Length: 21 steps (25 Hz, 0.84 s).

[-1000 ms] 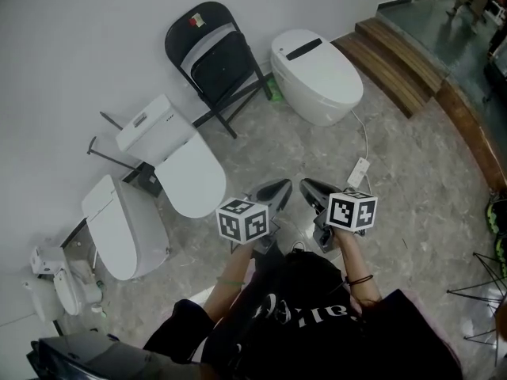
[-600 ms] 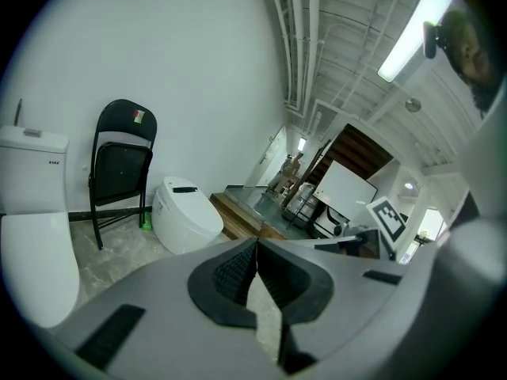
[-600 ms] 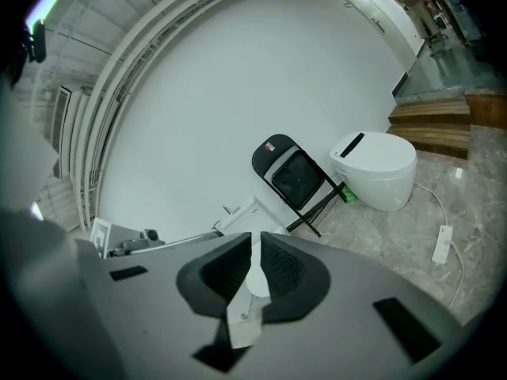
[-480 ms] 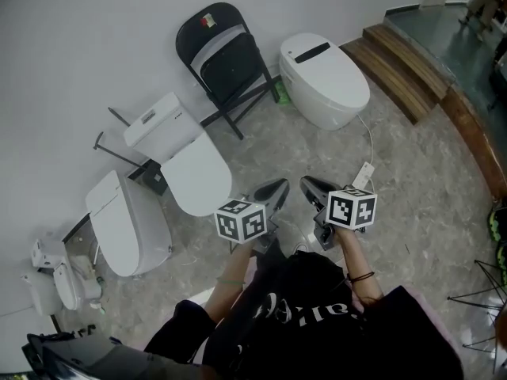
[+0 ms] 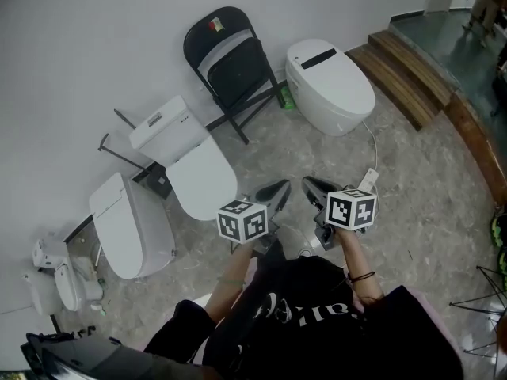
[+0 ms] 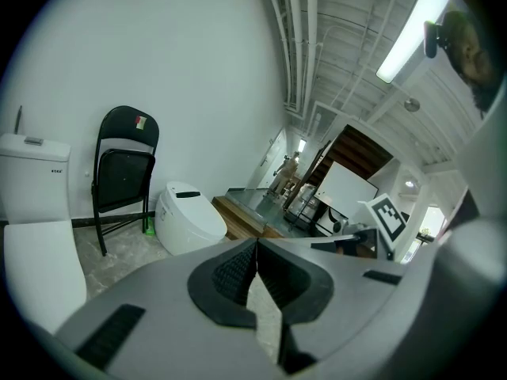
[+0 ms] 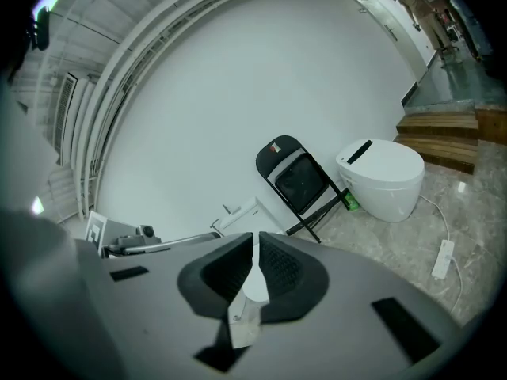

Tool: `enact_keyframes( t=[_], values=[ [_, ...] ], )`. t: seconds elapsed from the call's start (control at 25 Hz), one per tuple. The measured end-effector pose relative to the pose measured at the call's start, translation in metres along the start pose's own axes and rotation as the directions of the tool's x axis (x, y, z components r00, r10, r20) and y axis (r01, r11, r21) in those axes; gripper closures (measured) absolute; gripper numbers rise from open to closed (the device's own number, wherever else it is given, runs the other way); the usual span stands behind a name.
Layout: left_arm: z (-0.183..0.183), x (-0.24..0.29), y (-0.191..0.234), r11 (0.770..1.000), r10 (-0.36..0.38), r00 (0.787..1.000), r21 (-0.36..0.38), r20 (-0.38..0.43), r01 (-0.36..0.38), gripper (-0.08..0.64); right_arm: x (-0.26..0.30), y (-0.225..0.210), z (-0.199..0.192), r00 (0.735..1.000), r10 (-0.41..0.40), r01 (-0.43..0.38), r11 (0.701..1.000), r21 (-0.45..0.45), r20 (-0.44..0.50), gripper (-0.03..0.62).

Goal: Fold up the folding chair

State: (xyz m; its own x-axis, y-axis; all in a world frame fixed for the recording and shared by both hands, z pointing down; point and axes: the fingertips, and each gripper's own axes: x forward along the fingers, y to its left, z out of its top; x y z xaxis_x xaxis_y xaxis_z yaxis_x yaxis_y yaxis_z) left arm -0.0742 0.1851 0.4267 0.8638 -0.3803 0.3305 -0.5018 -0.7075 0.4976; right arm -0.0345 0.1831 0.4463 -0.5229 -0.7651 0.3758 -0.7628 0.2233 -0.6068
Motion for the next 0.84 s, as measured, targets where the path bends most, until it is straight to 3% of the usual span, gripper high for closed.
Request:
enact_keyframes(
  t=[0.84],
  values=[
    [-0.0011,0.0032,0.0064,1.000,0.001,1.000,-0.009,-0.002,-0.001,0.555,0.0059,-0.0066,-0.0035,0.999,-0.018,0.017,1.000,-0.015,-0.026,0.558]
  ],
)
